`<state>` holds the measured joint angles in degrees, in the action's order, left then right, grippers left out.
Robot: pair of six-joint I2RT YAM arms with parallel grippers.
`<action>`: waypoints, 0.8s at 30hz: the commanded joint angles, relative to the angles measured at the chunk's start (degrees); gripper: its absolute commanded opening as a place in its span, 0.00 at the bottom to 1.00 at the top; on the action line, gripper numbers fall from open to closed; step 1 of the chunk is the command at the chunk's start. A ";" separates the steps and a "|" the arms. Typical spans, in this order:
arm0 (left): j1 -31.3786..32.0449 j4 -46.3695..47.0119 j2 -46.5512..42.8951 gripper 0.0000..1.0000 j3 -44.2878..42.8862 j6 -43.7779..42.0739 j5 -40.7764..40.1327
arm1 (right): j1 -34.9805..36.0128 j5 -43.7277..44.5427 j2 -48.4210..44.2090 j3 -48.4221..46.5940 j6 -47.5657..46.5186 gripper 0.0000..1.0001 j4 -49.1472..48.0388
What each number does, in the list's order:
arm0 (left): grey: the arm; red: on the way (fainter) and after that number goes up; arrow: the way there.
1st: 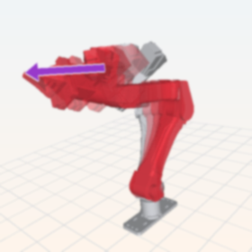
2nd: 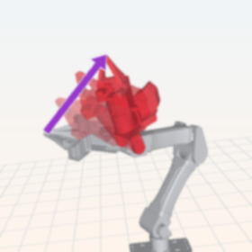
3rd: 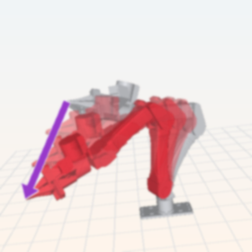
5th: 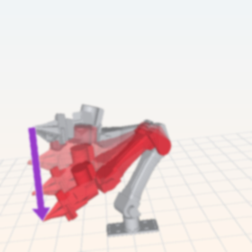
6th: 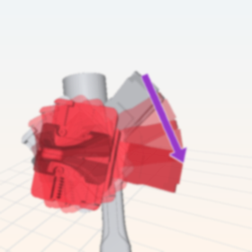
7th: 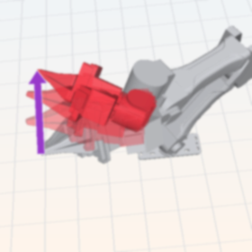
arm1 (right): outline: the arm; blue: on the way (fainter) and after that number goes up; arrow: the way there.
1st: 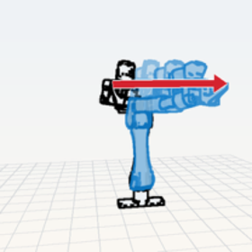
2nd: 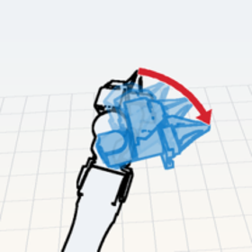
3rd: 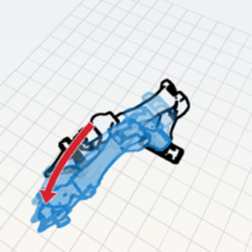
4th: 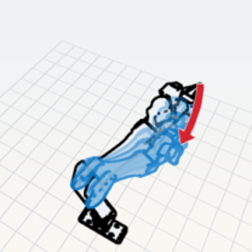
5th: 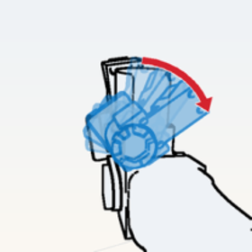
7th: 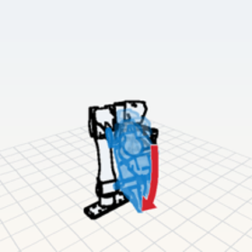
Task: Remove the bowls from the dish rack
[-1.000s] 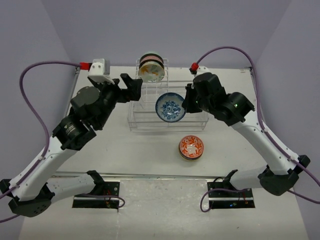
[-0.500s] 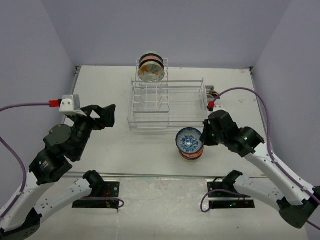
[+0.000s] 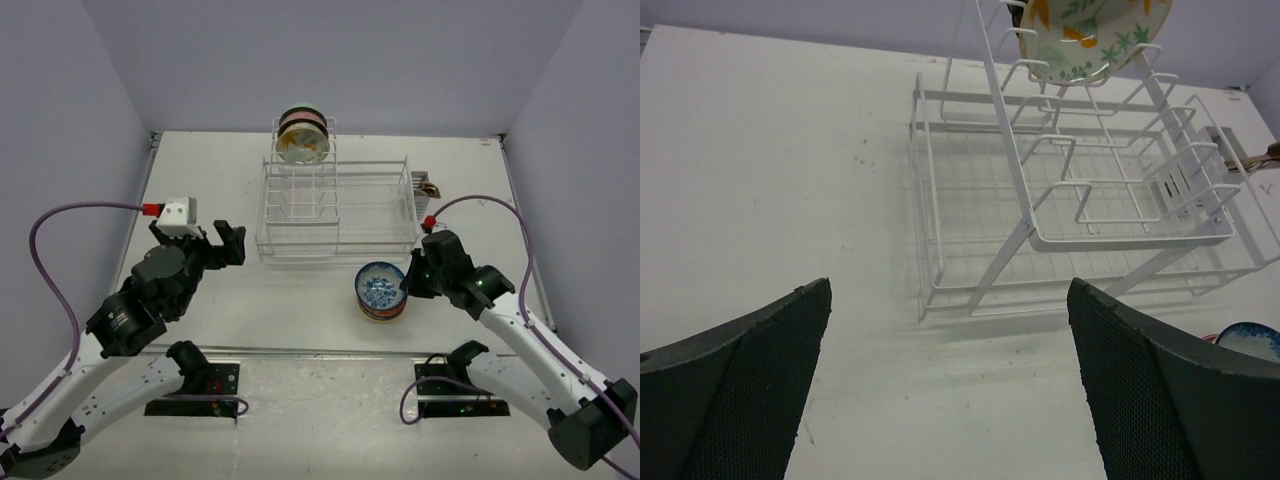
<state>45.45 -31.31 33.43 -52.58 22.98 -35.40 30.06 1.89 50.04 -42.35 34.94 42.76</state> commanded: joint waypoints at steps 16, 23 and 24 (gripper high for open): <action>0.08 3.45 5.94 1.00 0.37 -1.54 3.32 | -2.20 0.84 -4.60 4.55 4.26 0.00 -5.76; 0.16 3.62 6.82 1.00 0.46 -1.62 4.11 | -2.38 1.19 -3.46 5.43 4.52 0.04 -5.76; 0.08 3.62 6.82 1.00 0.37 -1.63 4.11 | -2.29 1.01 -3.29 5.43 4.61 0.05 -5.76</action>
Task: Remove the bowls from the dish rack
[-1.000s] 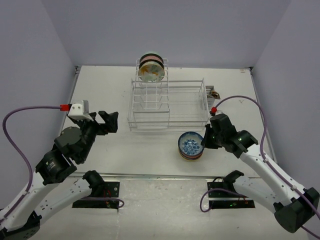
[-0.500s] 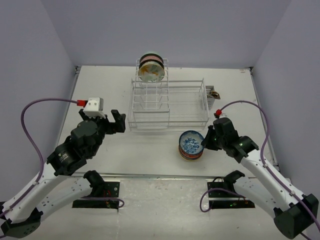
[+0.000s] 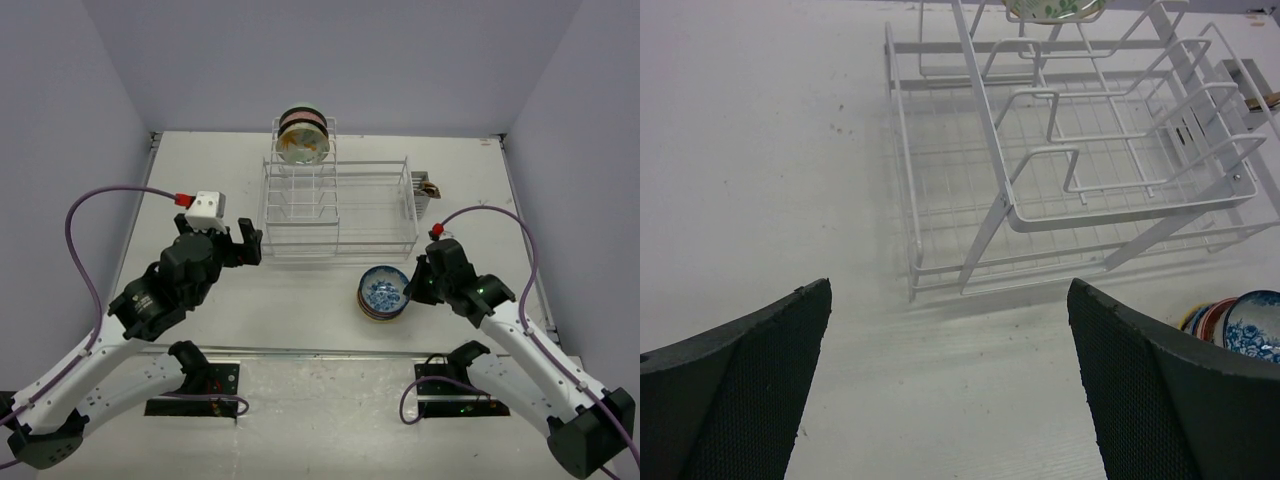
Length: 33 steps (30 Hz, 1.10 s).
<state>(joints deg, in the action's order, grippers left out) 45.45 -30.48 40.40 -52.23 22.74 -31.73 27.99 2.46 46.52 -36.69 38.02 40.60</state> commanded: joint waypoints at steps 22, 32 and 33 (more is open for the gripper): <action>0.08 2.62 -1.12 1.00 -0.77 -1.65 0.96 | -0.21 -1.06 -0.99 -0.31 1.44 0.29 -3.25; 0.16 2.53 0.55 1.00 -4.02 -1.74 1.93 | -0.21 4.22 0.14 -1.81 2.67 0.13 -0.08; 0.08 2.62 0.73 1.00 -4.37 -1.74 2.37 | -0.21 4.05 0.50 -1.64 2.50 0.09 -0.34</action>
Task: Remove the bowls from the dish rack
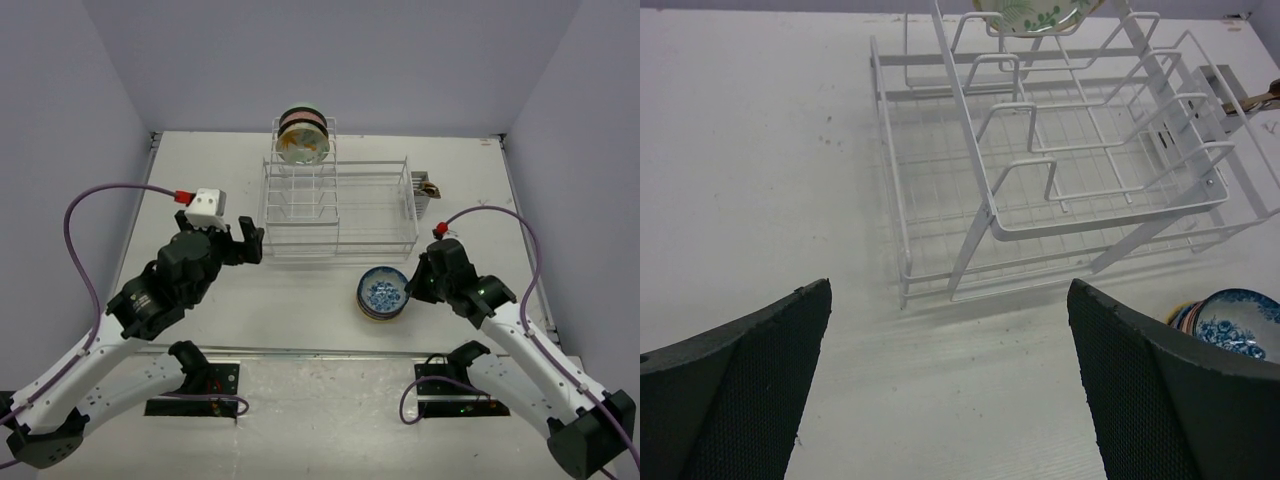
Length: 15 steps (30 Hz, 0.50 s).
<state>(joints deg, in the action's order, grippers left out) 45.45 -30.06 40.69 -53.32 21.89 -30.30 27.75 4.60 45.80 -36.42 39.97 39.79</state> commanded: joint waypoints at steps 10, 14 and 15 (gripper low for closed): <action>0.16 4.49 3.96 1.00 -6.18 -0.97 3.50 | 0.11 0.23 0.96 -1.37 0.46 0.03 -0.06; 0.16 6.77 8.17 1.00 -10.30 -2.37 2.89 | 0.11 -0.38 -0.01 -3.12 0.03 0.21 0.81; 0.16 6.77 9.66 1.00 -12.14 -2.99 2.19 | 0.11 -0.47 -0.79 -3.82 -0.15 0.23 1.77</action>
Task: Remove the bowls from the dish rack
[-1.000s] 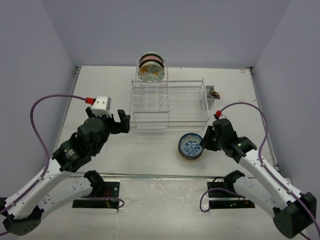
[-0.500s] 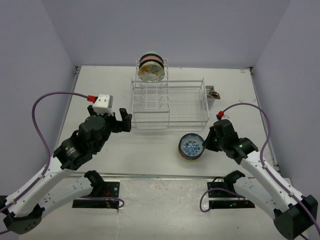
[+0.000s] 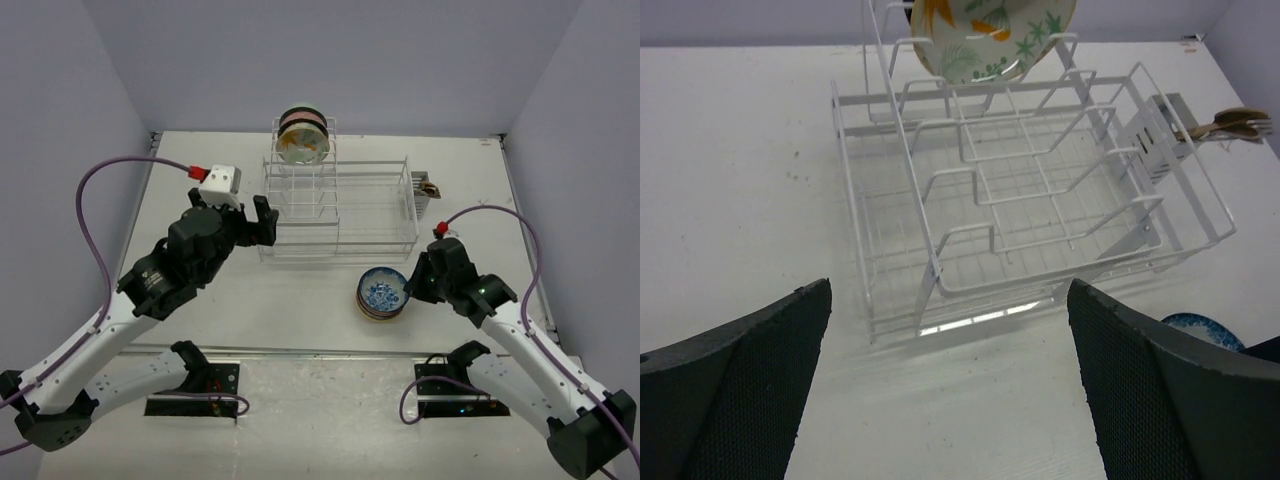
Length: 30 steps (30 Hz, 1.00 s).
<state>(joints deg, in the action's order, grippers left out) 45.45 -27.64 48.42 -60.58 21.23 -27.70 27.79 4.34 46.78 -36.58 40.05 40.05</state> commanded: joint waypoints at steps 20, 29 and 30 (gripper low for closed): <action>-3.52 10.51 43.94 1.00 -38.82 -56.74 1.58 | -0.02 3.04 -13.47 -22.75 -7.09 0.31 16.46; -6.60 12.61 52.29 0.94 -43.04 -59.73 2.75 | 0.07 2.70 -15.76 -23.10 -9.11 0.32 17.25; -6.86 12.87 53.60 0.90 -43.39 -59.99 2.31 | -0.02 2.69 -15.67 -23.19 -9.29 0.32 17.25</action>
<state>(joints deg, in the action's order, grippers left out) 39.33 -18.44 101.16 -100.22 -35.24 -25.23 27.79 6.55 30.89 -57.69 32.84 56.64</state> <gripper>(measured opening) 0.921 0.317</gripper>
